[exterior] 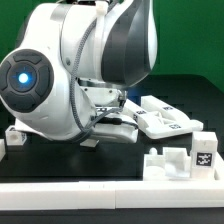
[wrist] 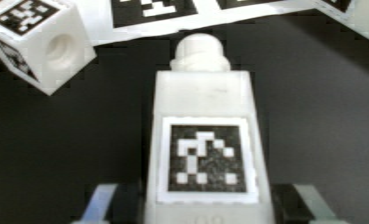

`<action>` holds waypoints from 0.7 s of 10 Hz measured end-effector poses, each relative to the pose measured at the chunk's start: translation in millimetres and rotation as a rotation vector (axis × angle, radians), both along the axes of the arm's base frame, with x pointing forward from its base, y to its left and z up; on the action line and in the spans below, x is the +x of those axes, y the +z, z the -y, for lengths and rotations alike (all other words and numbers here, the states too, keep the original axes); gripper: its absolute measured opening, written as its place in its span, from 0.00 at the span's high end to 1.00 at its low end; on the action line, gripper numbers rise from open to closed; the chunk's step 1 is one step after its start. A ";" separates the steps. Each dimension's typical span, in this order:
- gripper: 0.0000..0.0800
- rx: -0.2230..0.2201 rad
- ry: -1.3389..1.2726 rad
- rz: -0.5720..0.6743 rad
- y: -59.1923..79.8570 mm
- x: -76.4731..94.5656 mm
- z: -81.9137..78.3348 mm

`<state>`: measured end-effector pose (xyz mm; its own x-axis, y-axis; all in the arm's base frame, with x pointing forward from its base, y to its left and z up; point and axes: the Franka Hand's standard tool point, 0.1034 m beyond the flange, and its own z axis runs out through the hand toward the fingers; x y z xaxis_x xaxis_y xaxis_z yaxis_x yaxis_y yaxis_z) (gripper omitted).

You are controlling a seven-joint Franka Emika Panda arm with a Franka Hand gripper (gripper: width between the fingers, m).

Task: Assemble chair

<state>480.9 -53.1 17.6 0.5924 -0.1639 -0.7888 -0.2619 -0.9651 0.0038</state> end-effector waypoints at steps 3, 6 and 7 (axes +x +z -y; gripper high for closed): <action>0.64 0.004 0.025 0.222 59.2 38.0 -13.0; 0.64 -0.046 0.030 0.484 70.7 38.8 -20.4; 0.64 -0.071 0.030 0.562 69.4 45.0 -18.2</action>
Offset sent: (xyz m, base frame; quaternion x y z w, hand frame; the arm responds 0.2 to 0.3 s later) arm 0.0060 0.0106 0.0634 0.0114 0.2289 -0.0321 0.9729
